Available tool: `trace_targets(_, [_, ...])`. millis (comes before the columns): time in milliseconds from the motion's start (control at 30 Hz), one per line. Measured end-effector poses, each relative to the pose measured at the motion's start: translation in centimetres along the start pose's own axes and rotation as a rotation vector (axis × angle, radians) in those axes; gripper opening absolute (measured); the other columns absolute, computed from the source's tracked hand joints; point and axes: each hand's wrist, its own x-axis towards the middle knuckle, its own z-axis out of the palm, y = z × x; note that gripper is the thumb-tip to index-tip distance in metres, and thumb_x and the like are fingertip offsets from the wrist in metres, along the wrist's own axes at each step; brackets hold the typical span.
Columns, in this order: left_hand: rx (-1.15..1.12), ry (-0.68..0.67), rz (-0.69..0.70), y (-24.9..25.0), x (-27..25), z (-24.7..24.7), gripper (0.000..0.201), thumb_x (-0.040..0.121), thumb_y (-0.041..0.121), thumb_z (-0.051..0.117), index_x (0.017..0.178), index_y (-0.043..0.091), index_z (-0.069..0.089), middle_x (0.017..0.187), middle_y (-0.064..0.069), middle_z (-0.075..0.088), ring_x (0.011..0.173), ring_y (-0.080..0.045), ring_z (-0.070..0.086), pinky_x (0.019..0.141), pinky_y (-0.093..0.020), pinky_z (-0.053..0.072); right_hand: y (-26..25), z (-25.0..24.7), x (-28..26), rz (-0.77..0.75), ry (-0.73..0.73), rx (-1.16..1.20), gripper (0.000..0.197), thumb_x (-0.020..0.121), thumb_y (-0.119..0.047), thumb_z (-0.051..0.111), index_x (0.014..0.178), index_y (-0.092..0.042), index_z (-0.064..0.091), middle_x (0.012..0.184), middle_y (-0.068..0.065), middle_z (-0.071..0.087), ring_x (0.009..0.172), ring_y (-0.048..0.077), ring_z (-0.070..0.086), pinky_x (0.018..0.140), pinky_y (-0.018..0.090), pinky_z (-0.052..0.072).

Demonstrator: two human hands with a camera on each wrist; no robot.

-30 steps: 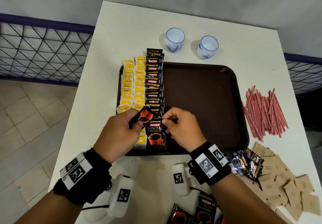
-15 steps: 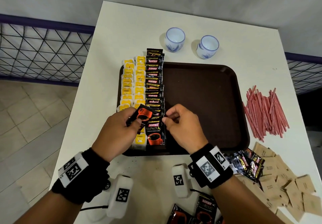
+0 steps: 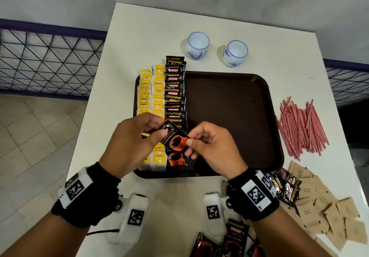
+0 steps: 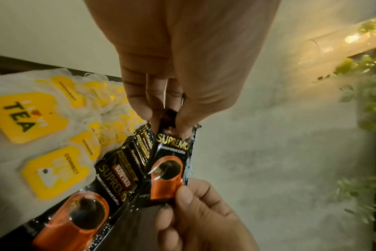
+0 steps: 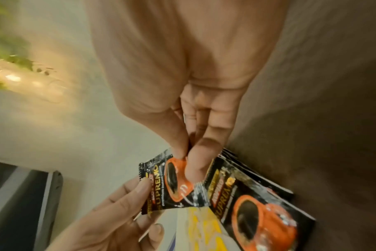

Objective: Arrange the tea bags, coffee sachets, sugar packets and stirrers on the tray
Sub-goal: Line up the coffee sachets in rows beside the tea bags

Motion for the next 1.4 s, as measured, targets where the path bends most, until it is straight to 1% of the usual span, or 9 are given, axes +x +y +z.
trace_targets(167, [0.044, -0.077, 0.014, -0.6, -0.5, 0.7, 0.013, 0.081, 0.017, 0.081, 0.088, 0.027, 0.077, 0.086, 0.012, 0.075, 0.085, 0.002, 0.07, 0.079, -0.013, 0.052, 1.9, -0.6, -1.3, 0.118, -0.085, -0.126, 0.016, 0.088, 0.003, 0.068, 0.083, -0.011, 0.063, 0.072, 0.003, 0.066, 0.064, 0.019, 0.069, 0.051, 0.025, 0.051])
trace_targets(400, [0.194, -0.158, 0.307, 0.8, -1.3, 1.3, 0.013, 0.084, 0.016, 0.078, 0.093, 0.025, 0.081, 0.087, 0.016, 0.067, 0.086, -0.005, 0.064, 0.075, -0.009, 0.043, 2.5, -5.3, -3.7, 0.174, 0.044, -0.244, 0.006, 0.087, -0.003, 0.071, 0.084, -0.006, 0.068, 0.074, 0.008, 0.07, 0.058, 0.016, 0.064, 0.049, 0.012, 0.041])
trace_targets(600, [0.204, -0.244, 0.255, 0.9, -0.7, 2.0, 0.013, 0.083, 0.016, 0.079, 0.091, 0.025, 0.082, 0.085, 0.014, 0.066, 0.086, -0.009, 0.064, 0.077, -0.017, 0.048, 2.8, -11.8, -6.6, 0.232, 0.287, -0.376, 0.01, 0.088, -0.011, 0.071, 0.079, -0.016, 0.07, 0.072, 0.001, 0.072, 0.058, 0.014, 0.065, 0.063, 0.024, 0.048])
trace_targets(700, [0.265, -0.268, 0.263, 0.2, -0.4, 2.7, 0.014, 0.083, 0.011, 0.079, 0.092, 0.022, 0.082, 0.086, 0.015, 0.066, 0.087, -0.007, 0.062, 0.078, -0.021, 0.049, 3.3, -14.7, -8.4, 0.284, 0.395, -0.491, 0.01, 0.088, -0.015, 0.072, 0.08, -0.021, 0.071, 0.064, -0.002, 0.069, 0.058, 0.008, 0.065, 0.062, 0.025, 0.041])
trace_targets(867, [0.402, -0.251, 0.393, -0.4, -0.4, 3.3, 0.012, 0.088, 0.015, 0.073, 0.095, 0.019, 0.081, 0.089, 0.007, 0.067, 0.079, -0.011, 0.063, 0.072, -0.029, 0.05, 4.6, -17.5, -11.3, 0.367, 0.56, -0.593, 0.011, 0.083, -0.02, 0.078, 0.085, -0.021, 0.067, 0.081, -0.002, 0.07, 0.08, 0.02, 0.068, 0.073, 0.034, 0.05])
trace_targets(967, [0.488, -0.227, 0.453, -0.7, -0.4, 3.6, 0.018, 0.085, 0.02, 0.068, 0.097, 0.019, 0.081, 0.089, 0.005, 0.067, 0.081, -0.013, 0.06, 0.072, -0.025, 0.046, 5.1, -18.3, -12.4, 0.415, 0.578, -0.613, 0.026, 0.079, -0.027, 0.081, 0.098, -0.019, 0.066, 0.094, -0.003, 0.067, 0.087, 0.02, 0.066, 0.082, 0.041, 0.054])
trace_targets(1100, [0.603, -0.213, 0.481, -1.3, -0.3, 4.1, 0.021, 0.084, 0.01, 0.077, 0.103, 0.017, 0.079, 0.093, -0.003, 0.067, 0.085, -0.026, 0.065, 0.074, -0.034, 0.051, 5.6, -18.5, -13.0, 0.502, 0.471, -0.701, 0.065, 0.072, -0.04, 0.085, 0.126, -0.017, 0.058, 0.118, 0.003, 0.054, 0.103, 0.022, 0.06, 0.092, 0.043, 0.051])
trace_targets(1200, [0.594, -0.215, 0.45, -1.7, -0.2, 4.1, 0.026, 0.081, 0.002, 0.078, 0.104, 0.014, 0.079, 0.092, -0.004, 0.066, 0.083, -0.025, 0.065, 0.073, -0.03, 0.047, 6.3, -17.9, -13.1, 0.521, 0.395, -0.837, 0.088, 0.065, -0.053, 0.085, 0.137, -0.017, 0.051, 0.127, 0.007, 0.048, 0.119, 0.028, 0.05, 0.102, 0.046, 0.046])
trace_targets(1400, [0.589, -0.167, 0.504, -1.6, -0.2, 4.1, 0.026, 0.08, -0.002, 0.077, 0.1, 0.015, 0.08, 0.087, -0.002, 0.066, 0.077, -0.025, 0.066, 0.065, -0.032, 0.05, 6.7, -16.7, -12.4, 0.501, 0.372, -0.943, 0.091, 0.067, -0.046, 0.087, 0.143, -0.018, 0.044, 0.134, 0.011, 0.04, 0.125, 0.032, 0.033, 0.103, 0.044, 0.035])
